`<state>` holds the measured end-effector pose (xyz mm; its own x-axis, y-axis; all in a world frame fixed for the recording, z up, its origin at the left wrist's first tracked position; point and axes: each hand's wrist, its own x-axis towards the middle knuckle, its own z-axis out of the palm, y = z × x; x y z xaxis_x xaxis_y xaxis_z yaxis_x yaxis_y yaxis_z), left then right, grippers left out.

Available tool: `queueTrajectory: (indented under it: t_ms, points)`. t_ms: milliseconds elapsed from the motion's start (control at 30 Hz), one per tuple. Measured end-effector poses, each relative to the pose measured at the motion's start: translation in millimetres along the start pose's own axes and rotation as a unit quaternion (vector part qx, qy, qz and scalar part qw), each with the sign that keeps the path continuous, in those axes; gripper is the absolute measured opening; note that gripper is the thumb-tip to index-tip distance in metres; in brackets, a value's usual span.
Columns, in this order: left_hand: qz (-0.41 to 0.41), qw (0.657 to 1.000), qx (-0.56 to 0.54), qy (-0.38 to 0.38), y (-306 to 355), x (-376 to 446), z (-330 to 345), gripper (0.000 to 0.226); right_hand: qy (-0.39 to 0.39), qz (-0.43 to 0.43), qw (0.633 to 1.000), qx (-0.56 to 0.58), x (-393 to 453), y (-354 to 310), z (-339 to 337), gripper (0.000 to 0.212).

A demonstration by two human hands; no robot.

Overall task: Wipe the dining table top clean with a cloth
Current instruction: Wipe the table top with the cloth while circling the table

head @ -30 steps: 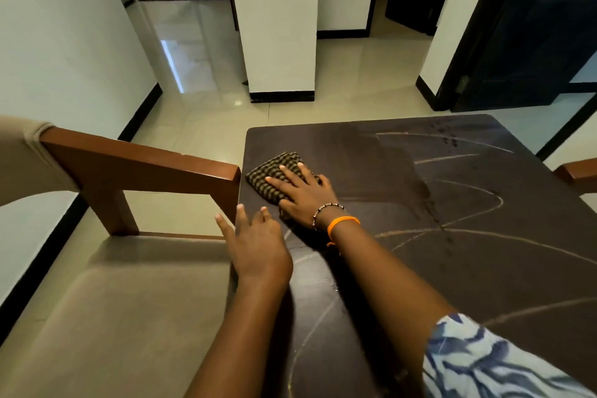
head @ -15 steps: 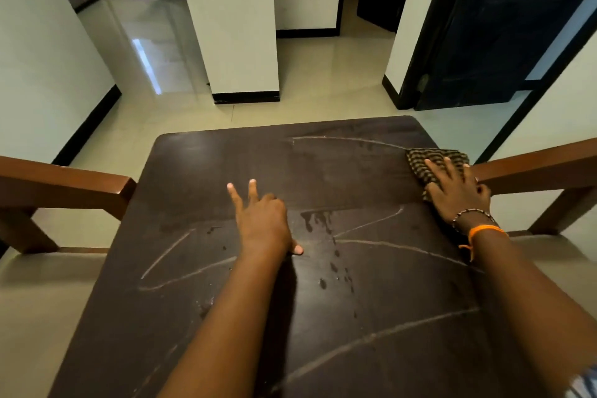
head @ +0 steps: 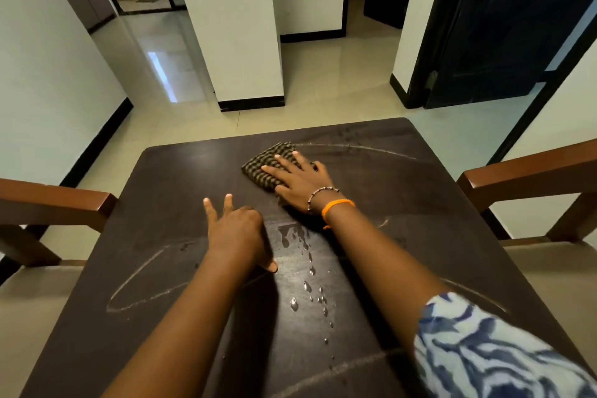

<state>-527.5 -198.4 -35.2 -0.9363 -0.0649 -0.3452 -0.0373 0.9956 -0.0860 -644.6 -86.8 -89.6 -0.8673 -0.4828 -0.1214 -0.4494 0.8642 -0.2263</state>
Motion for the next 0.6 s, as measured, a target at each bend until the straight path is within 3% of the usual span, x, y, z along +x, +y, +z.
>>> queueTrajectory:
  t_ms: [67,233,367,433,600]
  points:
    - [-0.014,1.0,-0.022,-0.016,1,5,-8,0.076,0.027,0.046,0.999,0.003,-7,37,-8,0.051]
    - [-0.012,1.0,-0.028,0.006,0,17,-5,0.083,0.081,0.26,0.962,0.014,-40,144,-28,0.05]
    - [-0.008,1.0,-0.003,0.022,0,21,1,0.074,0.1,0.375,0.921,0.031,-36,151,-29,0.052]
    - [-0.003,1.0,-0.003,0.03,0,22,2,0.073,0.092,0.362,0.927,0.039,-17,130,-27,0.052]
    - [-0.005,0.999,0.013,0.037,3,25,4,0.076,0.061,0.175,0.982,0.024,60,28,-8,0.052]
